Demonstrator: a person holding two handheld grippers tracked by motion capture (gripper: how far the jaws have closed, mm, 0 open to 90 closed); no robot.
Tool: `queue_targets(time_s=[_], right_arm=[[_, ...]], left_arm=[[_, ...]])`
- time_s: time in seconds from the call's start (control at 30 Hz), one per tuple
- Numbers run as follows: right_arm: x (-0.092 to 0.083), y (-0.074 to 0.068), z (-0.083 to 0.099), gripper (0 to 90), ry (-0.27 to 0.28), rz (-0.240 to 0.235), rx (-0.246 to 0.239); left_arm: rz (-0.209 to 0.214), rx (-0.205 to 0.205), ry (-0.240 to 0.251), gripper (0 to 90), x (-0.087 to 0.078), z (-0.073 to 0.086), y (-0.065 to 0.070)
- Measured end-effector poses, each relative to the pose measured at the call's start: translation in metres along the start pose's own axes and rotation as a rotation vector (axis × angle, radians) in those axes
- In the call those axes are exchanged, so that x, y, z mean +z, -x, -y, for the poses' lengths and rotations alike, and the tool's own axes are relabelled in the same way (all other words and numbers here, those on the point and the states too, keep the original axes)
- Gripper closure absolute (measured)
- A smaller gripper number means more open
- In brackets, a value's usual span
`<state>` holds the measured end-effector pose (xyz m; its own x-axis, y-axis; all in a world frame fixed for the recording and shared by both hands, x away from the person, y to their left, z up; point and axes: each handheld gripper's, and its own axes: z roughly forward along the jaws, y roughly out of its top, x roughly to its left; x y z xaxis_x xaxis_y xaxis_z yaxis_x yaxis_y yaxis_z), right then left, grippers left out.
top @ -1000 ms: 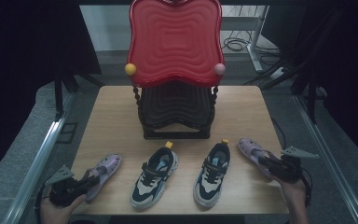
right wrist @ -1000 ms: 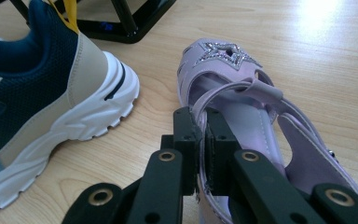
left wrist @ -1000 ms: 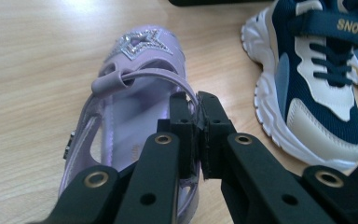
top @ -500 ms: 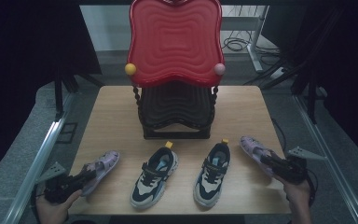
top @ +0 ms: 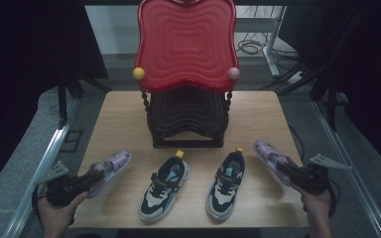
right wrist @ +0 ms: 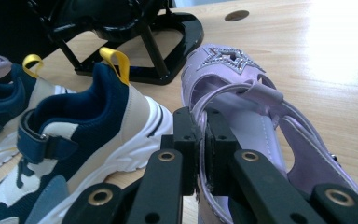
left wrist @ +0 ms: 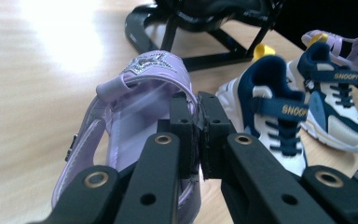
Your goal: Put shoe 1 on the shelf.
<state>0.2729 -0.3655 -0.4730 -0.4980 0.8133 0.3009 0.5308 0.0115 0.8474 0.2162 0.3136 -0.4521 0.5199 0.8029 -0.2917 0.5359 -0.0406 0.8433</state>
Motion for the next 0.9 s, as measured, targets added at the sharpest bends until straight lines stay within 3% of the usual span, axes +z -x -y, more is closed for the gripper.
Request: queue_targets(time_s=[0.17,0.4,0.63,0.9], right_arm=[[0.004,-0.006,-0.004,84.5,0.023,-0.02,0.015],[0.008,-0.02,-0.017,84.5,0.058,-0.033,-0.016],[0.009,-0.029,-0.024,84.3,0.095,-0.061,-0.012],[0.011,-0.036,-0.027,84.2,0.126,-0.06,-0.011]], left_arm=[[0.014,0.037,0.013,86.2,0.009,-0.015,0.008],[0.026,0.078,0.03,86.2,0.02,-0.036,0.016],[0.044,0.084,0.048,86.2,0.026,-0.047,0.017],[0.079,0.08,0.056,86.2,0.037,-0.054,0.021]])
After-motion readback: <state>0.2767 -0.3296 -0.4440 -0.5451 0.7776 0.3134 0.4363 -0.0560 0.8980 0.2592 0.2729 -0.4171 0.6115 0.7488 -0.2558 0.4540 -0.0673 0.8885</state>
